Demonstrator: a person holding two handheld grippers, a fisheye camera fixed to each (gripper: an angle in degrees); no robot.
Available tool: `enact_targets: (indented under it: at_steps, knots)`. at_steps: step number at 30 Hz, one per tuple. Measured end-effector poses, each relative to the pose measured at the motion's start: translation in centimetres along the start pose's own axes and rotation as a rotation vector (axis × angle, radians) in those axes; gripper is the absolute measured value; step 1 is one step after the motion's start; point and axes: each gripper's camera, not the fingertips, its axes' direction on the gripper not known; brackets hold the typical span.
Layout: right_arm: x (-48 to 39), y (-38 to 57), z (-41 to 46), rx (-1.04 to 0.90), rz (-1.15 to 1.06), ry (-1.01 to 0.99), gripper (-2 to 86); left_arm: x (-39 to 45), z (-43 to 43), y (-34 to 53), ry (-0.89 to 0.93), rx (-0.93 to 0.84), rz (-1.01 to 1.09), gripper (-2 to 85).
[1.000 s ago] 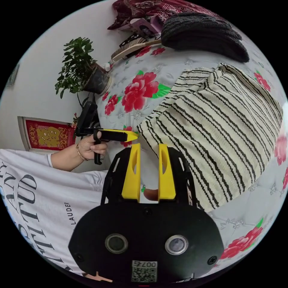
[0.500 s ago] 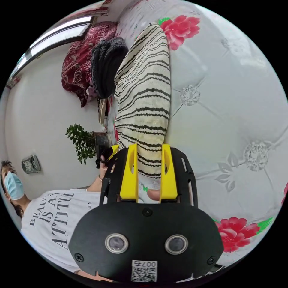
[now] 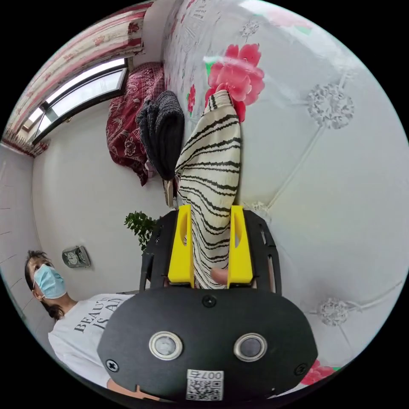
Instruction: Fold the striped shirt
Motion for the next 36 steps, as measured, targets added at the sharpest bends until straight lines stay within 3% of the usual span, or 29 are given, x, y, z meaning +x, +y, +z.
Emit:
enact_targets:
  at_steps: [9, 17, 22, 24, 26, 29, 36]
  knots:
    - [-7.4, -4.2, 3.1, -0.058, -0.138, -0.009, 0.0, 5.1, -2.8, -1.1, 0.034, 0.043, 0.117, 1.4]
    - [-27.7, -7.1, 1.6, 0.094, -0.539, -0.19, -0.4, 17.0, -15.2, -8.5, 0.096, 0.292, 0.494, 1.7]
    - [-32.1, -8.5, 4.9, 0.236, -0.416, -0.264, 0.0, 19.6, -21.2, -15.8, -0.016, 0.405, 0.374, 3.5]
    - [-31.4, -9.1, 7.4, 0.247, -0.376, -0.175, 0.5, 18.9, -21.1, -17.9, -0.161, 0.452, 0.254, 5.1]
    - [-28.2, -9.3, 10.5, 0.221, -0.362, 0.076, 1.4, 17.3, -18.8, -18.1, -0.456, 0.487, 0.127, 6.8]
    - [-20.4, -6.7, 11.5, 0.123, -0.3, 0.292, 2.5, 14.8, -13.6, -14.9, -0.65, 0.441, 0.122, 8.5]
    - [-6.0, 9.8, 3.1, -0.015, -0.241, 0.762, 4.9, 10.6, 0.8, 0.5, -0.774, 0.185, 0.335, 7.2]
